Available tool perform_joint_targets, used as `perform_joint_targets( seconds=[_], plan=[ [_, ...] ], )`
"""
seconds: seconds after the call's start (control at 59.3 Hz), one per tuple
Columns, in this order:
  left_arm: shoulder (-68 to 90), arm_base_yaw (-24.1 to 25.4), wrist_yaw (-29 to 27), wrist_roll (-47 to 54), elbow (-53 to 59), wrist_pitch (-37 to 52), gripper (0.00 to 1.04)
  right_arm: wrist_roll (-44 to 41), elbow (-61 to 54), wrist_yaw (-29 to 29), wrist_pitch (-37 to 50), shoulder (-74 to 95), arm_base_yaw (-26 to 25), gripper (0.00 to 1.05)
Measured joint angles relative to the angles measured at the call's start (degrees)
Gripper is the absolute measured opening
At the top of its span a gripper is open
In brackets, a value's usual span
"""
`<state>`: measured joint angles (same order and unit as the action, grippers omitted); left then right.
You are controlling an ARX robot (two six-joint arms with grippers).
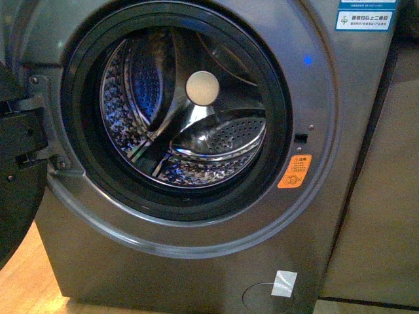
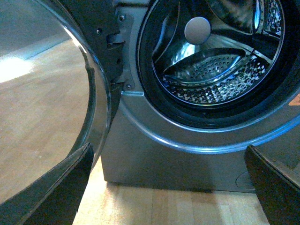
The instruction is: Put clothes into washing machine
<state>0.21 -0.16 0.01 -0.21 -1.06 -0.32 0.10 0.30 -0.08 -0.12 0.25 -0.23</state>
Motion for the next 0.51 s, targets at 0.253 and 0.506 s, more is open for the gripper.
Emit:
perform_joint_targets(
  seconds=[0.253, 0.506],
  plan=[
    [0.0, 0.0, 0.0, 0.0, 0.0, 0.0, 0.98, 0.0, 0.0, 0.0, 0.0, 0.0, 0.0, 0.97],
    [0.0, 0.0, 0.0, 0.0, 0.0, 0.0, 0.98, 0.0, 0.0, 0.0, 0.0, 0.0, 0.0, 0.97]
  ],
)
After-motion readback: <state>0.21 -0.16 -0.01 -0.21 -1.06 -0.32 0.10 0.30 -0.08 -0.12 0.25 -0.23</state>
